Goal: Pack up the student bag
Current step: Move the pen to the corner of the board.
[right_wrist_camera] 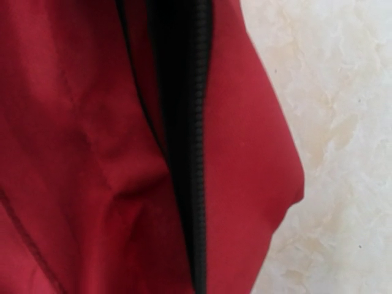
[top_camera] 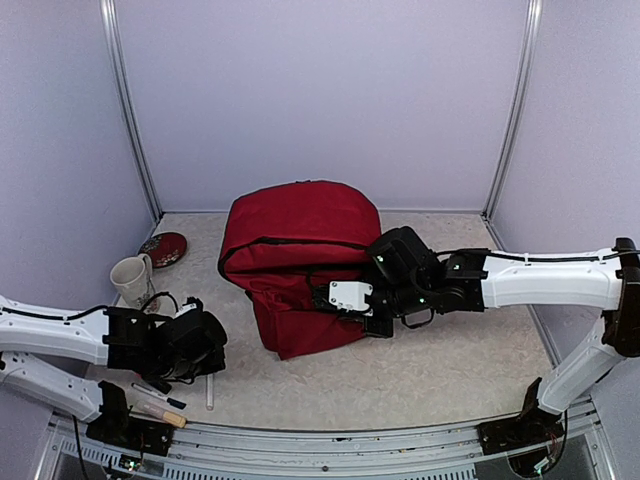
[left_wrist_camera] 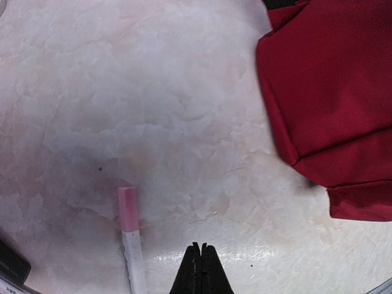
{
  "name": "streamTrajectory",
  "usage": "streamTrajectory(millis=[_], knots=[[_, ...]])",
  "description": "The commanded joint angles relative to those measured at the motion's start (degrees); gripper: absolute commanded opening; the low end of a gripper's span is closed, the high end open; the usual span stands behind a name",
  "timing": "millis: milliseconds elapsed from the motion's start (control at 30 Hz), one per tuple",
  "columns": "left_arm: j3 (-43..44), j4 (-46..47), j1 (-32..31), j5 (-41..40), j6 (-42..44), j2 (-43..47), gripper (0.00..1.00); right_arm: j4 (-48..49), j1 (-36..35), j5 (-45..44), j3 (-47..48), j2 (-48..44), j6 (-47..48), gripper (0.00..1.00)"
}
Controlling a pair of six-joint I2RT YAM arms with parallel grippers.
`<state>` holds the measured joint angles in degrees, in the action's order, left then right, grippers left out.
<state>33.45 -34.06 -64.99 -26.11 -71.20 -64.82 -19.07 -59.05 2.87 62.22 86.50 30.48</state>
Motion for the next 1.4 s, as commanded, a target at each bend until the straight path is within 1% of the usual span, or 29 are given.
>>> streamTrajectory(millis=[0,67,167,200,233,300,333,367,433,533,600,667,800,967,1000,1033,1133,1167,1367], knots=[[0.76,1.01,-0.87,-4.41,2.96,3.62,0.0,0.9,1.19,3.38,0.35,-2.56,-0.68,0.0],[0.04,-0.54,-0.71,-4.02,1.44,4.15,0.0,0.65,1.24,3.32,0.5,-2.35,-0.76,0.0],[-0.85,-5.06,0.0,-1.23,-2.32,2.91,0.0,0.34,1.24,3.15,0.62,-1.98,-0.85,0.0],[-1.15,-6.16,0.04,0.1,-2.88,2.01,0.02,0.34,1.22,3.1,0.7,-2.0,-0.86,0.0],[-1.38,-6.79,0.04,1.29,-2.85,0.91,0.13,0.39,1.29,3.04,0.67,-2.03,-0.86,0.0],[-1.47,-7.58,-0.03,3.73,-2.46,-1.21,0.41,0.51,1.27,2.96,0.74,-2.21,-0.77,0.0],[-1.46,-7.77,-0.09,4.77,-2.3,-2.13,0.51,0.58,1.29,2.97,0.75,-2.26,-0.77,0.0],[-1.42,-8.1,-0.11,5.72,-2.27,-2.8,0.56,0.52,1.28,2.94,0.77,-2.29,-0.73,0.0],[-1.24,-9.07,-0.26,6.67,-2.53,-3.58,0.58,0.36,1.3,2.82,0.8,-2.38,-0.77,0.0],[-1.55,-9.71,-0.44,6.71,-2.25,-3.65,0.56,0.32,1.24,2.87,0.54,-2.64,-0.77,0.0],[-2.11,-7.75,-0.39,7.64,-1.07,-4.33,0.52,0.44,1.3,2.77,0.45,-2.61,-0.84,0.0],[-2.48,-6.19,-0.27,9.15,0.1,-6.45,0.48,0.46,1.22,2.73,0.57,-2.56,-0.86,0.0],[-2.62,-5.44,-0.31,11.44,2.62,-10.84,0.44,0.43,1.29,2.76,0.5,-2.97,-0.77,0.0],[-2.21,-4.52,0.08,13.63,6.06,-13.62,0.36,0.67,1.34,2.97,0.47,-3.09,-0.86,0.0],[-2.2,-4.06,0.12,14.35,6.71,-13.99,0.33,0.75,1.34,2.97,0.38,-3.17,-0.9,0.0],[-2.23,-3.59,0.22,14.97,7.41,-14.16,0.27,0.85,1.36,2.92,0.32,-3.24,-0.94,0.0],[-2.32,-3.04,0.63,16.08,8.69,-13.93,0.05,1.02,1.34,2.85,0.18,-3.64,-0.82,0.0],[-2.42,-3.1,0.98,16.15,8.97,-13.53,0.0,1.04,1.34,2.85,0.15,-3.72,-0.78,0.0],[-1.99,-2.52,1.93,15.52,9.86,-10.66,0.0,1.3,1.35,2.8,0.05,-4.06,-0.77,0.0]])
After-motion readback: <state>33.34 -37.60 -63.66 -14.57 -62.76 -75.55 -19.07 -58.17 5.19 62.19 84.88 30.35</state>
